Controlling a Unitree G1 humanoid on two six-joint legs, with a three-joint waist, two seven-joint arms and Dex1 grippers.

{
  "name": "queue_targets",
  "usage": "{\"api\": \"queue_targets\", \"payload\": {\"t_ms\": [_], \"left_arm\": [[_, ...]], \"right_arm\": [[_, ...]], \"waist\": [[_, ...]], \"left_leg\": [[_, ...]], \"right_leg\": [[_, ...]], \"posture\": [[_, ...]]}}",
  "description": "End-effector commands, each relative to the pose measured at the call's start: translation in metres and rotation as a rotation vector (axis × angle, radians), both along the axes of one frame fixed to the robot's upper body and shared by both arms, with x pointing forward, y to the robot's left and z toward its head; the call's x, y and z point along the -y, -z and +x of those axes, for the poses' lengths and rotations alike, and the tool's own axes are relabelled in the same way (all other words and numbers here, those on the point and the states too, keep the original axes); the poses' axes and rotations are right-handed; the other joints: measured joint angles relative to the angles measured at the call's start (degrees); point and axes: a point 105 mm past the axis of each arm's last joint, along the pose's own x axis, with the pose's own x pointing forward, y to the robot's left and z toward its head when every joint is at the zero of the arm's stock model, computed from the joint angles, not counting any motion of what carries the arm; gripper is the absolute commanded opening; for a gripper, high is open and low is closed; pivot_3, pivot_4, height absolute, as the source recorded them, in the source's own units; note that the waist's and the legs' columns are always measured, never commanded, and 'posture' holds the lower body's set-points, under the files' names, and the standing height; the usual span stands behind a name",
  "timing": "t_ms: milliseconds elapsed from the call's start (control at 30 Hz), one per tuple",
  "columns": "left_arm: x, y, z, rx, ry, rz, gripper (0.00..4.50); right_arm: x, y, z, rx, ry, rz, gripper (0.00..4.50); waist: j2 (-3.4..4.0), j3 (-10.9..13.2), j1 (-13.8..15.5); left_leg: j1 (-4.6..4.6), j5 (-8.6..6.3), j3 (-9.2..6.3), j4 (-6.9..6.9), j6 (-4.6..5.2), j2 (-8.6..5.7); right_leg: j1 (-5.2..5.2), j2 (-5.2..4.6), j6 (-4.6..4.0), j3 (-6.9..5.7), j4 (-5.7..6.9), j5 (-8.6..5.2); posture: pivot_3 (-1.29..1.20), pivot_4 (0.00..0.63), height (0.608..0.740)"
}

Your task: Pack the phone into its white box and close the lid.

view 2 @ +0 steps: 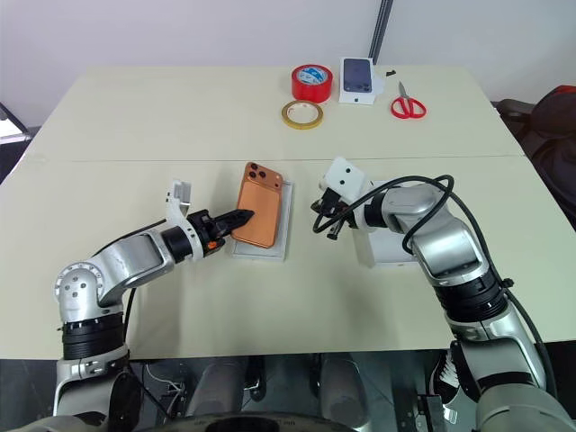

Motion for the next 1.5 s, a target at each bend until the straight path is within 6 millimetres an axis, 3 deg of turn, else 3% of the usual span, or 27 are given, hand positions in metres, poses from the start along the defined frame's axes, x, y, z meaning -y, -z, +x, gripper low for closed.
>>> {"api": "queue_targets", "payload": {"t_ms": [33, 833, 1100, 1367, 1500], "left_arm": [[0.006, -0.007, 0.002, 0.019, 0.013, -0.020, 0.02], [0.017, 0.001, 0.005, 0.011, 0.057, 0.028, 0.02], [0.016, -0.007, -0.001, 0.049, 0.099, 0.055, 3.77], [-0.009, -0.033, -0.013, 0.173, 0.134, 0.150, 3.77], [-0.025, -0.036, -0.014, 0.215, 0.113, 0.250, 3.77]], "right_arm": [[0.004, -0.013, 0.001, 0.047, 0.010, 0.012, 0.00], [0.005, -0.009, 0.007, 0.050, 0.030, -0.003, 0.00], [0.006, -0.008, 0.007, 0.053, 0.038, -0.008, 0.00], [0.006, -0.010, 0.007, 0.060, 0.032, -0.016, 0.00], [0.003, -0.011, 0.008, 0.064, 0.022, -0.024, 0.00]], "waist": [[0.00, 0.0, 0.1], [-0.03, 0.0, 0.4], [-0.03, 0.0, 0.4], [0.00, 0.1, 0.1], [0.03, 0.1, 0.1]], "left_leg": [[-0.01, 0.00, 0.00, 0.01, 0.00, 0.00], [-0.12, -0.02, 0.00, 0.14, 0.08, -0.06], [-0.10, -0.01, 0.00, 0.15, 0.08, -0.05], [-0.08, -0.01, 0.01, 0.11, 0.06, -0.02], [-0.07, -0.02, 0.01, 0.11, 0.04, -0.02]], "right_leg": [[0.00, -0.01, 0.01, 0.00, 0.00, 0.00], [0.03, -0.11, 0.03, -0.01, -0.06, -0.01], [0.05, -0.10, 0.04, -0.01, -0.04, -0.01], [0.03, -0.07, 0.04, -0.01, -0.03, -0.01], [0.03, -0.09, 0.03, 0.00, -0.04, -0.02]], "posture": [[0.00, 0.150, 0.730], [0.00, 0.150, 0.730], [0.00, 0.150, 0.730], [0.00, 0.150, 0.730], [0.00, 0.150, 0.730]]}}
